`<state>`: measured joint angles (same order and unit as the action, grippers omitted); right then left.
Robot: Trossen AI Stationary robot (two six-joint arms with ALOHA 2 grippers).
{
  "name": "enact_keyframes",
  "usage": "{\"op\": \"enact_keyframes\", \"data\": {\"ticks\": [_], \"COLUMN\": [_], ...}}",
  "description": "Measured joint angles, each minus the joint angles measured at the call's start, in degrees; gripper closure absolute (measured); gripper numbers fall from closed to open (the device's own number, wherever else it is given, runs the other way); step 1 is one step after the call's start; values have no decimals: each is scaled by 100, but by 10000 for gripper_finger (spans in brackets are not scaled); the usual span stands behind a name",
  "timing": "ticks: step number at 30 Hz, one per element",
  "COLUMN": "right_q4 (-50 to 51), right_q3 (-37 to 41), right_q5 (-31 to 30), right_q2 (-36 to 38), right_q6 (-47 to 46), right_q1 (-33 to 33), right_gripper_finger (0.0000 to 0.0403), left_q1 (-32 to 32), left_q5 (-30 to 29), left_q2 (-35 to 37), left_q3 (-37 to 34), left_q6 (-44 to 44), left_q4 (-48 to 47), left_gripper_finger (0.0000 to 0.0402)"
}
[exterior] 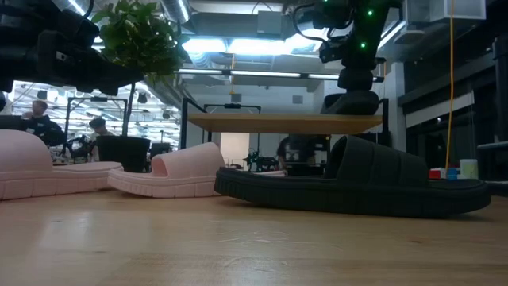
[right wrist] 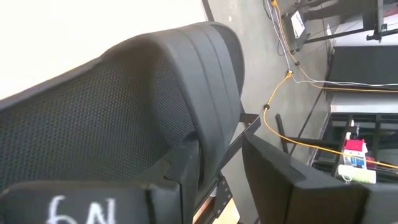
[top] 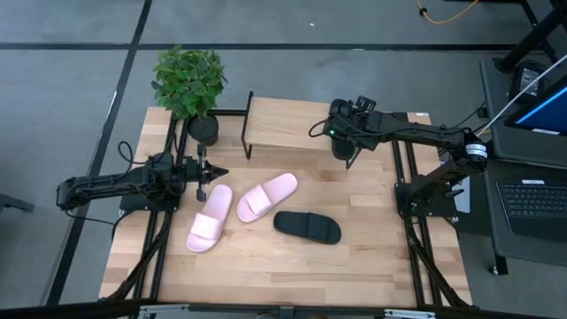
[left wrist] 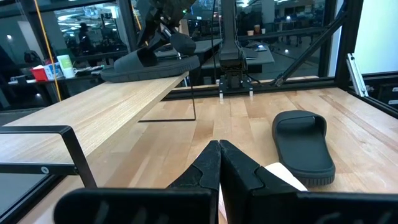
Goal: Pick and place slides into the shelf
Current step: Put the right black slide on the shelf, then put the black slide on the shelf
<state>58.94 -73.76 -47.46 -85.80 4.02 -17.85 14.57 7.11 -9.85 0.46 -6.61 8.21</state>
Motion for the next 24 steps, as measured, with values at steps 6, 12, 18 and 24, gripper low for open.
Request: {"op": "enact_keyframes", "data": {"ticks": [6, 12, 18, 24], "right_q4": [4, 46, 167, 284], "right_q3": [-197, -461, -494, -494], "right_q5": [15, 131, 450, 466], "right_q2": [0, 0, 2, 2], "right_q6": [148, 80, 67, 70], "right_q1": [2, 2, 4, 4], "right_gripper_finger": [280, 280, 280, 280], "left_q1": [0, -1, 0, -1], "left_q5": [0, 0, 0, 0], "left_q2": [0, -1, -2, -1], "left_q3": [1, 0, 1, -1], "left_q6": [2, 2, 4, 7], "left_q4": [-1, -2, -2, -2], "left_gripper_finger": [401, 401, 401, 401]}}
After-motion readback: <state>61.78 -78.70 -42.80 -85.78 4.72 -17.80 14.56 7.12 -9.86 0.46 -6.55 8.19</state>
